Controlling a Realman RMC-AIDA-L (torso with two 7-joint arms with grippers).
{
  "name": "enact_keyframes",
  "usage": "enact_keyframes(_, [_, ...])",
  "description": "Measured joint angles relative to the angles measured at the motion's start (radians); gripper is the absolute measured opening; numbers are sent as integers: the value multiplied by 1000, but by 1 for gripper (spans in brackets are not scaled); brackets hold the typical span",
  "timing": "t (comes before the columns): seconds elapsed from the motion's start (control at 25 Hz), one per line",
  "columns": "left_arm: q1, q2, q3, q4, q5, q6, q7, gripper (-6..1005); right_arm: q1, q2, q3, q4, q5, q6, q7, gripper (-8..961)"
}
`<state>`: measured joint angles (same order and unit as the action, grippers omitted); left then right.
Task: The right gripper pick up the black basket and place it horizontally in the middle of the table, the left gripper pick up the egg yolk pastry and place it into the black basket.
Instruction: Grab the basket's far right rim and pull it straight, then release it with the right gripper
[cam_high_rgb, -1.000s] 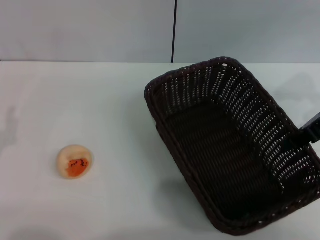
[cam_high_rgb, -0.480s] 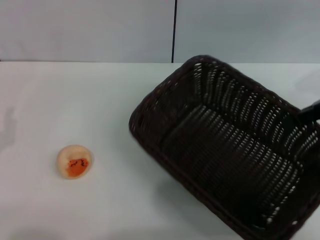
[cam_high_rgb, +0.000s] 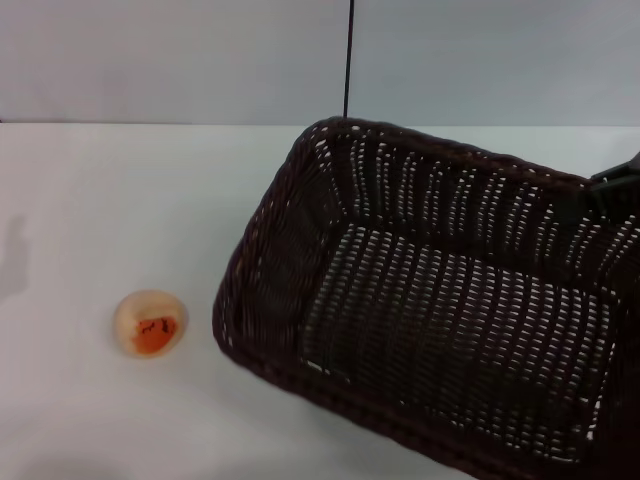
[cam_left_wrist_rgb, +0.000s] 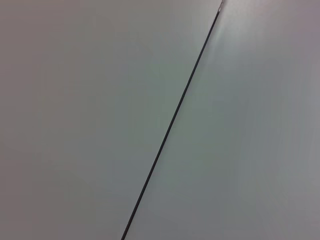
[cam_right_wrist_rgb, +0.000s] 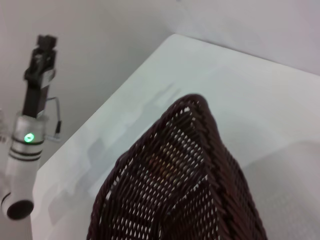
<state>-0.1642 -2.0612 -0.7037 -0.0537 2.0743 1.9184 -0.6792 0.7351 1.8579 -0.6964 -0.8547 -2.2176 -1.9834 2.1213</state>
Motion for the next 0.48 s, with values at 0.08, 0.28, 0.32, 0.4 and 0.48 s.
enact_keyframes(0.08, [0,0,0,0,-1,-1,-3,500,20,0,-5,1,2,-12,-49,213])
enact_keyframes(0.28, [-4,0,0,0,-2,-1,-3,501,59,9,-3,2,12,-25,-194,221])
enact_keyframes(0.32, [-5,0,0,0,-1,-1,-3,501,63,10,-2,3,20,-25,-230,223])
enact_keyframes(0.4, [-6,0,1,0,2,-2,-4,501,71,11,-4,11,44,-18,-310,226])
enact_keyframes(0.48, [-6,0,3,0,4,-2,-5,502,79,13,-5,25,59,-10,-385,229])
